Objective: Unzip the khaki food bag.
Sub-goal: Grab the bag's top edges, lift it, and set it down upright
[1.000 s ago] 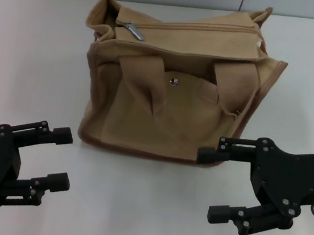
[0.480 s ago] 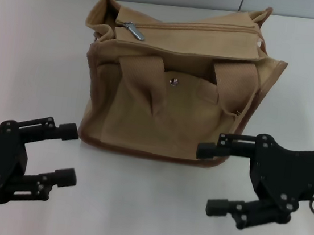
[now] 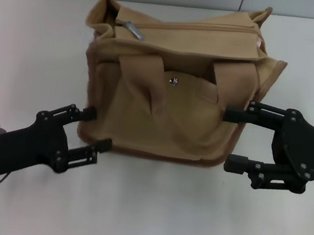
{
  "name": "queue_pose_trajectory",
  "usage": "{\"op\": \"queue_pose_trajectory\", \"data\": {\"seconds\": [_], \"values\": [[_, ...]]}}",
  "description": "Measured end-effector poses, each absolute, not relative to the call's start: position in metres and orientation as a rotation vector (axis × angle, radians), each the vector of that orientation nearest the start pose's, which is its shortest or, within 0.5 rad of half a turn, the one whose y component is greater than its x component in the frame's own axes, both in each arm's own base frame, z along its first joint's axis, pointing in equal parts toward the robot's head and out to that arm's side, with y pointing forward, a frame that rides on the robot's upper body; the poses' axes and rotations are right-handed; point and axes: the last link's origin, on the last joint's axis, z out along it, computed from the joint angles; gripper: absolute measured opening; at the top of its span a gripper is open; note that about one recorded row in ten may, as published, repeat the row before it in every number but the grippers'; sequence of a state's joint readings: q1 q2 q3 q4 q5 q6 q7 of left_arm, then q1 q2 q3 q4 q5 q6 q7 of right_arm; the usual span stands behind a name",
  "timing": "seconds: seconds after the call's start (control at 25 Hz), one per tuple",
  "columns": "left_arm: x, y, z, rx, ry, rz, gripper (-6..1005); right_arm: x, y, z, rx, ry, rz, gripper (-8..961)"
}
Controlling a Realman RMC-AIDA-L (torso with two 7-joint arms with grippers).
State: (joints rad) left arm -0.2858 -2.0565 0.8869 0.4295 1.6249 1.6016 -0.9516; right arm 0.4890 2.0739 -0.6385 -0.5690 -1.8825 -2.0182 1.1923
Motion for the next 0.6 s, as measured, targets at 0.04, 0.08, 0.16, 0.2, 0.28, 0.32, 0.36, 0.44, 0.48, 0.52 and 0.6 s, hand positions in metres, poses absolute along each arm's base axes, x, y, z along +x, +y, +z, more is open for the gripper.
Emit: {"op": "queue_pose_trajectory", "data": {"seconds": [0.04,0.08,0.16,0.2,0.28,0.32,0.36,0.44,0.48,0.52,0.6], "values": [[-0.309,0.250,-0.025,-2.550,-0.520,-0.918,769,0.236,0.269,0.015,-2.861,0.314,1.277,823],[-0.313,0.254,-0.026,-2.510,-0.540,-0.886,769,0.236,0.269,0.015,-2.859,0.315,1.279,823],[-0.318,0.256,-0.024,-2.466,-0.566,-0.881,768,0.236,0.269,0.016,-2.856,0.317,1.281,823],[-0.318,0.256,-0.023,-2.458,-0.571,-0.883,768,0.236,0.269,0.016,-2.855,0.318,1.282,823],[-0.320,0.253,-0.016,-2.442,-0.568,-0.917,768,0.237,0.268,0.016,-2.851,0.326,1.282,823],[-0.320,0.253,-0.016,-2.442,-0.568,-0.917,768,0.237,0.268,0.016,-2.851,0.326,1.282,823],[-0.319,0.250,-0.013,-2.443,-0.558,-0.936,767,0.238,0.267,0.016,-2.850,0.330,1.282,823],[-0.319,0.246,-0.004,-2.434,-0.537,-0.982,767,0.239,0.267,0.016,-2.847,0.334,1.283,824],[-0.319,0.244,0.001,-2.420,-0.529,-1.003,767,0.239,0.267,0.016,-2.846,0.336,1.284,824],[-0.320,0.245,0.003,-2.402,-0.527,-1.007,767,0.239,0.267,0.016,-2.846,0.336,1.284,824],[-0.323,0.247,0.005,-2.364,-0.531,-0.998,766,0.239,0.267,0.016,-2.846,0.336,1.285,824]]}}
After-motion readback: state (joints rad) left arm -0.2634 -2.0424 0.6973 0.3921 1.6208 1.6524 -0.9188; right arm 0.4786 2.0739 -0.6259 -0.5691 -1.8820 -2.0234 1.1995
